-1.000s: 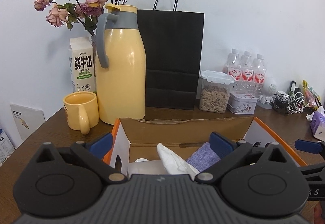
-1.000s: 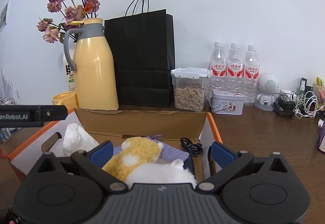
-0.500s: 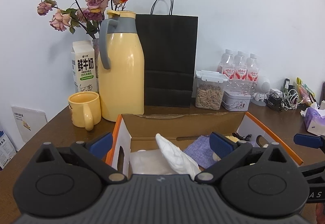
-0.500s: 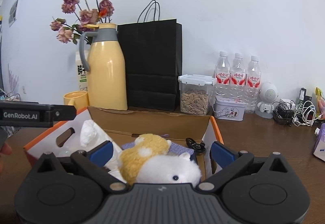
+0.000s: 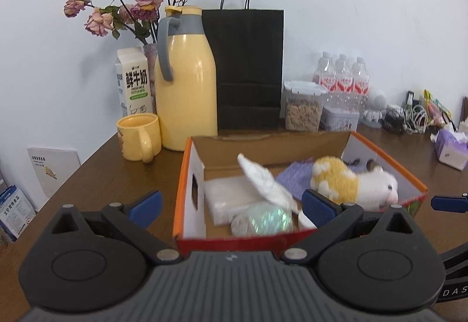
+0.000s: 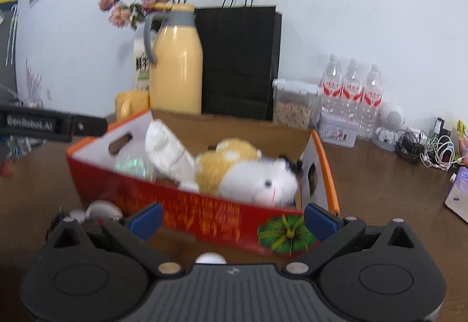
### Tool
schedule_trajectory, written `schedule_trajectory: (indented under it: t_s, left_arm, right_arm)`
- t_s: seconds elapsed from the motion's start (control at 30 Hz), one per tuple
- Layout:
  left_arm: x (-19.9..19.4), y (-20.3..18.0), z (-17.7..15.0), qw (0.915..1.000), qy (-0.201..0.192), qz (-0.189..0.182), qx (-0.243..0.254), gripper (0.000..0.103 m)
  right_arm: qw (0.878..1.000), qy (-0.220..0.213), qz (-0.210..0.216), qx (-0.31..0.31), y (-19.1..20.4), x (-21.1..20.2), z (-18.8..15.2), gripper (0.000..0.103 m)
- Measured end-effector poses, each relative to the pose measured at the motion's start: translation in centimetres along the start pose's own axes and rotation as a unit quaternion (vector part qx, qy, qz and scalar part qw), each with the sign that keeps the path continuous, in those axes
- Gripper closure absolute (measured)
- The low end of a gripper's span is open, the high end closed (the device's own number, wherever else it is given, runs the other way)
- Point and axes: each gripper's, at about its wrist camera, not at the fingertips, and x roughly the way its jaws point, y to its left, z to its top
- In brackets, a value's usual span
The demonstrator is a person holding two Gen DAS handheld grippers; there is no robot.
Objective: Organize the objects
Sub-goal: 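Withdraw both open tools from the box, then grasp the small gold packet with the right tool while the left tool grasps the red rose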
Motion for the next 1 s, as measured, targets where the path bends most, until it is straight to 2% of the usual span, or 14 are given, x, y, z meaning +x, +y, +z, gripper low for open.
schedule_trajectory:
  t_s: [0.13, 0.23, 0.4, 0.53, 0.6, 0.83, 0.93, 1.0]
  left_arm:
    - [-0.8, 0.3, -1.2, 0.9998, 0.015, 0.005, 0.007, 0.0]
    - [-1.4, 0.7, -2.0, 0.9996, 0.025, 0.01, 0.009, 0.0]
    - [-2.3, 1.4, -2.9, 0.9992, 0.036, 0.015, 0.004, 0.0]
    - [-2.9, 1.8, -3.3, 0.999, 0.04, 0.021, 0.001, 0.0]
    - [-3.1, 2.0, -3.3, 0.9989, 0.041, 0.021, -0.002, 0.0]
    - [-3.6, 1.5, -3.5, 0.9989, 0.042, 0.02, -0.001, 0.0]
    - [-3.5, 0.9, -3.7, 0.9988, 0.046, 0.014, 0.005, 0.0]
    - [-3.4, 0.5, -3.8, 0.9987, 0.049, 0.011, 0.008, 0.0]
  right_arm:
    - [1.0, 0.026, 0.006, -0.003, 0.4, -0.2, -1.5, 0.0]
    - [0.999, 0.042, 0.014, -0.002, 0.5, -0.2, -2.4, 0.006]
    - [0.997, 0.061, 0.035, 0.005, 0.7, 0.0, -3.2, 0.034]
    - [0.995, 0.074, 0.057, 0.02, 0.5, 0.5, -3.6, 0.046]
    - [0.995, 0.077, 0.065, 0.026, 0.5, 0.6, -3.7, 0.056]
    - [0.993, 0.078, 0.084, 0.031, 0.7, 0.6, -3.9, 0.07]
    - [0.992, 0.078, 0.093, 0.028, 0.8, 0.5, -4.0, 0.08]
    - [0.992, 0.075, 0.094, 0.026, 1.0, 0.4, -4.0, 0.082]
